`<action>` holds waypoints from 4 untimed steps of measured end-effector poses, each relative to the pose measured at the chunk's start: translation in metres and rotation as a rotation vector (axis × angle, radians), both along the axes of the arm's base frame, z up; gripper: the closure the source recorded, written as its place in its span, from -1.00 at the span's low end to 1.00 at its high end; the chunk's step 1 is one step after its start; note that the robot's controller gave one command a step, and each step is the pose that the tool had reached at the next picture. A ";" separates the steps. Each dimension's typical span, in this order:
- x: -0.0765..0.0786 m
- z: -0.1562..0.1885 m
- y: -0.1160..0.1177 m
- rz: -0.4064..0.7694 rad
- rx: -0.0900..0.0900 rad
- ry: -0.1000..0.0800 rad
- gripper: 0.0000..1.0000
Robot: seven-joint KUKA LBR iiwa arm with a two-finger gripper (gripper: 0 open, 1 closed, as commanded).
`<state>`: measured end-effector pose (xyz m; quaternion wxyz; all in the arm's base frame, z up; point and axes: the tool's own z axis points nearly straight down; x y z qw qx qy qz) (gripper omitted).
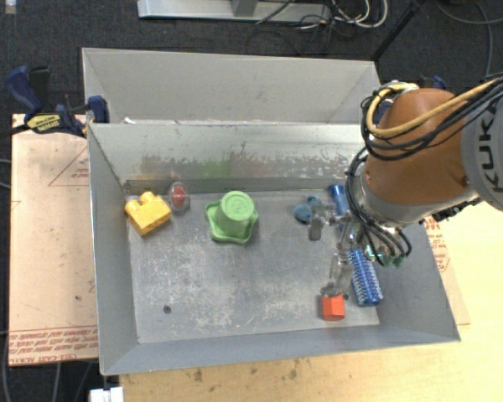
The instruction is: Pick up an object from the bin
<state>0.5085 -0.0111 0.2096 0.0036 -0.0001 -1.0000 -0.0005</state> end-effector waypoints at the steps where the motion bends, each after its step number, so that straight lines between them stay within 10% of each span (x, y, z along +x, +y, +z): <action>1: -0.013 -0.087 -0.091 0.410 0.001 -0.003 -1.00; 2: 0.027 -0.142 -0.119 0.760 0.014 -0.004 -1.00; 3: 0.027 -0.141 -0.122 0.765 0.008 -0.006 1.00; 4: 0.057 0.031 -0.135 0.783 -0.003 -0.016 1.00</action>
Offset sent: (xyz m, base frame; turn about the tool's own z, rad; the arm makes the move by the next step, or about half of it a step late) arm -0.0116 -0.0890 -0.0853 -0.4163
